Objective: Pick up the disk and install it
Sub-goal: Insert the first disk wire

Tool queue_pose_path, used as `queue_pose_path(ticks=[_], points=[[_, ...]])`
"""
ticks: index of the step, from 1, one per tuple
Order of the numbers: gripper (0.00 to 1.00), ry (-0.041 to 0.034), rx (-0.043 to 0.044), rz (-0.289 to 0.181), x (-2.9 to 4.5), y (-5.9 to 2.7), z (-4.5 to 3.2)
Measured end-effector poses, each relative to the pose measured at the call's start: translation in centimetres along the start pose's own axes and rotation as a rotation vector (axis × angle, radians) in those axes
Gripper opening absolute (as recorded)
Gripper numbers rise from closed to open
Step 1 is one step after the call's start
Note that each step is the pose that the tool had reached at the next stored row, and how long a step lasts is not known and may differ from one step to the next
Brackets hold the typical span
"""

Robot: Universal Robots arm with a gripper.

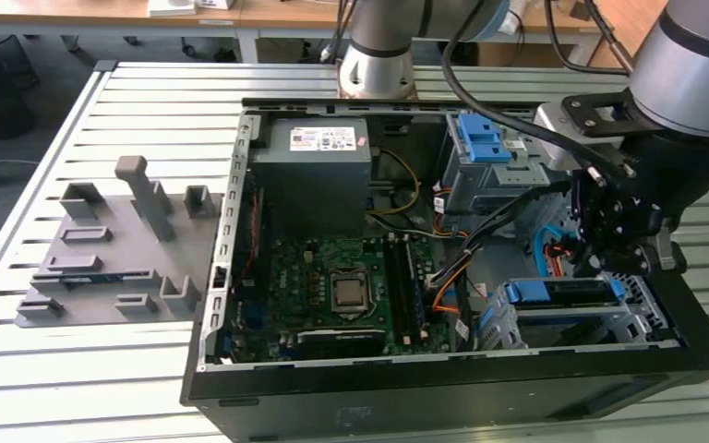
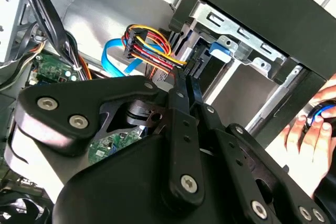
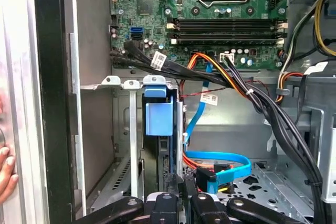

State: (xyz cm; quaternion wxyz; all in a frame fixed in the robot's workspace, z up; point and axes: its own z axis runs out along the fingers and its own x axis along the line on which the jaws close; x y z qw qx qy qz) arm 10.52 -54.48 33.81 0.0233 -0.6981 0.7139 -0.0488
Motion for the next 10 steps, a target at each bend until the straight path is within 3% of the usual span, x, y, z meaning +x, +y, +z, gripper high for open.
queue_pose_path(ticks=[10], points=[[0.16, -0.0029, 0.0018, -0.015, 0.62, 0.02, 0.11]])
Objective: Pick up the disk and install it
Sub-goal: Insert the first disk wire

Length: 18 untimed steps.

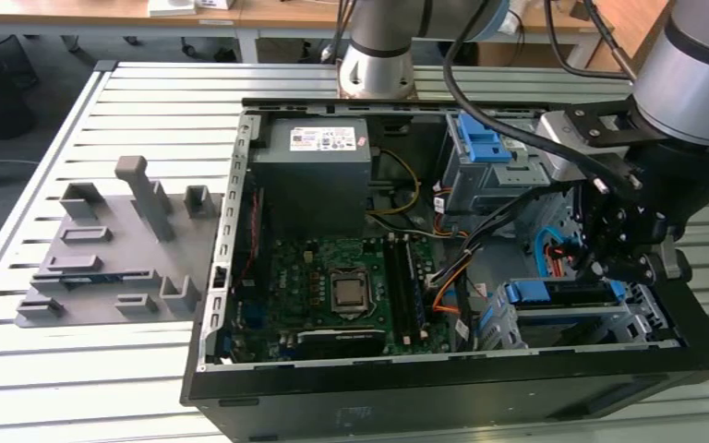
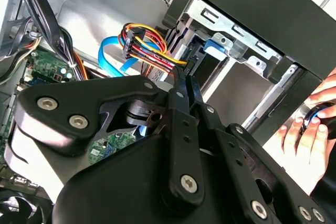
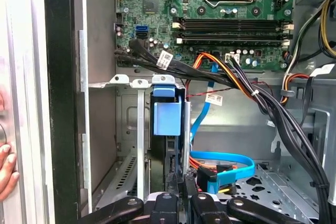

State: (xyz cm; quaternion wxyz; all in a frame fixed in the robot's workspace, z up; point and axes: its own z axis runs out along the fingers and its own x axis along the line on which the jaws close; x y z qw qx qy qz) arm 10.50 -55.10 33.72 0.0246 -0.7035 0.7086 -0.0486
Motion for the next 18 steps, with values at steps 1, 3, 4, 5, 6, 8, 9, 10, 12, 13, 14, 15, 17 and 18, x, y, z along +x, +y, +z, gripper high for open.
queue_pose_path(ticks=[1, 3, 4, 5, 6, 8, 9, 10, 12, 13, 14, 15, 17, 18], points=[[0.16, 0.0001, 0.0000, 0.000, 0.00, 0.00, 0.01], [0.16, 0.0003, 0.0000, 0.000, 0.01, 0.00, 0.05], [0.16, 0.0003, -0.0001, 0.000, 0.01, 0.01, 0.06], [0.16, 0.0004, -0.0001, 0.000, 0.01, 0.01, 0.07], [0.16, 0.0001, 0.0000, 0.000, 0.02, 0.01, 0.10], [0.16, 0.0000, 0.0000, 0.000, 0.05, 0.02, 0.15], [0.16, 0.0001, 0.0000, 0.000, 0.05, 0.02, 0.16], [0.16, 0.0002, 0.0000, 0.000, 0.05, 0.02, 0.17], [0.16, 0.0001, 0.0000, 0.000, 0.05, 0.02, 0.21], [0.16, 0.0000, 0.0000, 0.000, 0.05, 0.02, 0.23], [0.16, 0.0001, 0.0000, 0.000, 0.06, 0.03, 0.26], [0.16, 0.0000, 0.0000, 0.000, 0.06, 0.03, 0.27], [0.16, 0.0001, 0.0000, 0.000, 0.07, 0.03, 0.30], [0.16, 0.0000, 0.0000, 0.000, 0.07, 0.03, 0.32]])
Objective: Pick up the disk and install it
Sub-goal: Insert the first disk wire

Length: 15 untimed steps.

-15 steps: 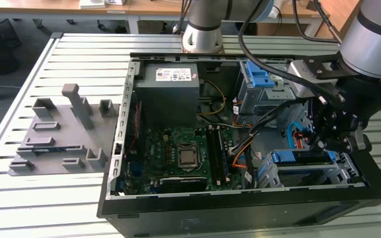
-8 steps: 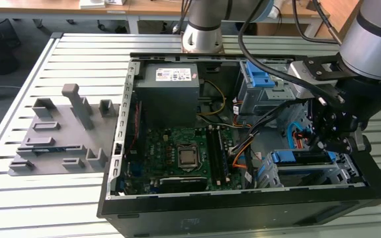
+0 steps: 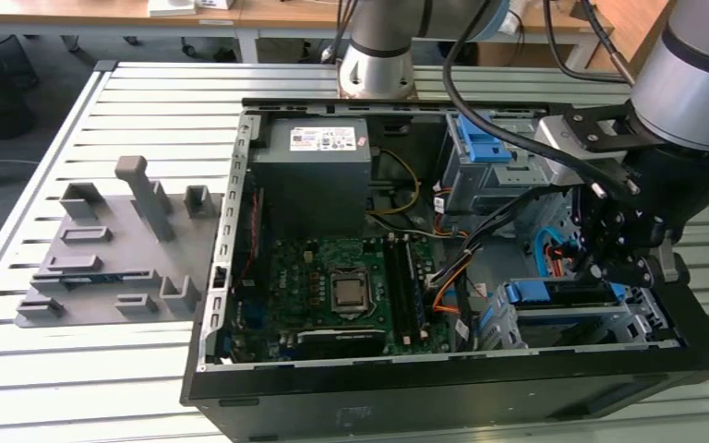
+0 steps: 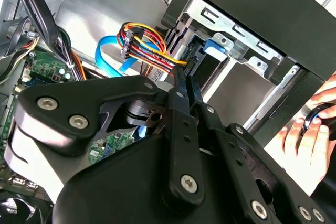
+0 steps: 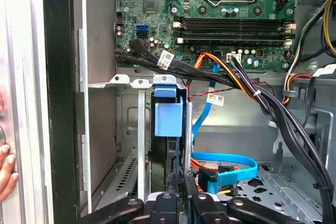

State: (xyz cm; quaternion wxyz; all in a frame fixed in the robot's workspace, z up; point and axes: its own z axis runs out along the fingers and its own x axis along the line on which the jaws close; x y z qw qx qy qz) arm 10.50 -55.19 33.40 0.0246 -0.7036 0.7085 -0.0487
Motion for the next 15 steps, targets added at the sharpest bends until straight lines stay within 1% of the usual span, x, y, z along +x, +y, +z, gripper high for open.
queue_pose_path(ticks=[15], points=[[0.16, 0.0000, 0.0000, 0.000, 0.01, 0.00, 0.00]])
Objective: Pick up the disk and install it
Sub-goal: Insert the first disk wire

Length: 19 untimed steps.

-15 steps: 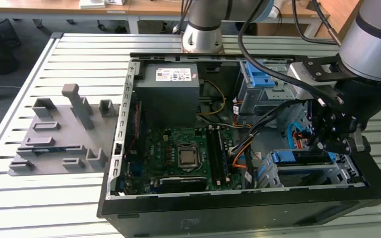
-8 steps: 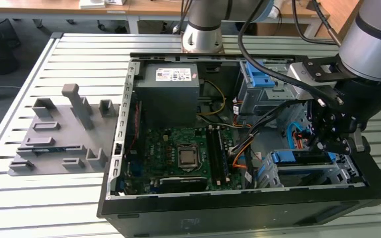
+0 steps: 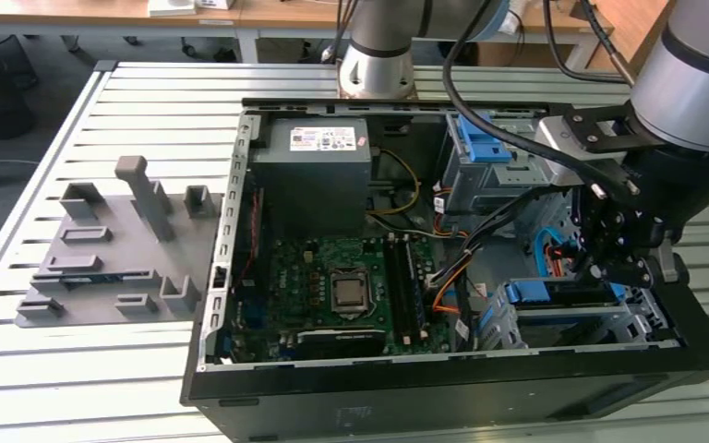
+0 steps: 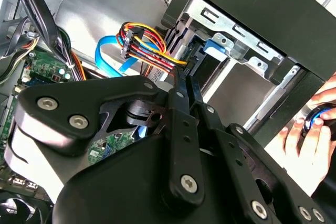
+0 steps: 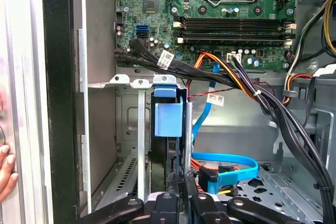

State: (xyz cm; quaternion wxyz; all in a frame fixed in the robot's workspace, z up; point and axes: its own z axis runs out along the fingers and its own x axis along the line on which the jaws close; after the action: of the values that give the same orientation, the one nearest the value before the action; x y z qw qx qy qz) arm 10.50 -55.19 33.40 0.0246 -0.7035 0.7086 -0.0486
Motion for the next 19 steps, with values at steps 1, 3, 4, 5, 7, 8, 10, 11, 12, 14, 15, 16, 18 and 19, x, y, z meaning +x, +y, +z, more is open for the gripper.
queue_pose_path(ticks=[1, 3, 4, 5, 7, 8, 10, 11, 12, 14, 15, 16, 18, 19], points=[[0.16, 0.0000, -0.0001, 0.000, 0.00, 0.00, -0.03], [0.16, -0.0004, -0.0002, 0.000, 0.00, 0.00, -0.04], [0.16, -0.0003, -0.0003, 0.000, 0.00, -0.01, -0.04], [0.16, -0.0001, -0.0003, 0.000, 0.00, -0.01, -0.05], [0.16, 0.0002, -0.0004, 0.002, 0.00, -0.01, -0.06], [0.16, 0.0002, -0.0004, 0.003, 0.00, -0.01, -0.06], [0.16, 0.0006, -0.0005, 0.007, 0.02, -0.01, -0.05], [0.16, 0.0008, -0.0006, 0.009, 0.02, -0.01, -0.05], [0.16, 0.0008, -0.0006, 0.010, 0.03, -0.01, -0.05], [0.16, 0.0011, -0.0007, 0.012, 0.03, -0.01, -0.05], [0.16, 0.0010, -0.0007, 0.012, 0.03, -0.01, -0.04], [0.16, 0.0008, -0.0008, 0.012, 0.03, 0.00, -0.04], [0.16, -0.0001, -0.0007, 0.013, 0.03, -0.01, -0.02], [0.16, -0.0004, -0.0007, 0.013, 0.03, 0.00, -0.01]])
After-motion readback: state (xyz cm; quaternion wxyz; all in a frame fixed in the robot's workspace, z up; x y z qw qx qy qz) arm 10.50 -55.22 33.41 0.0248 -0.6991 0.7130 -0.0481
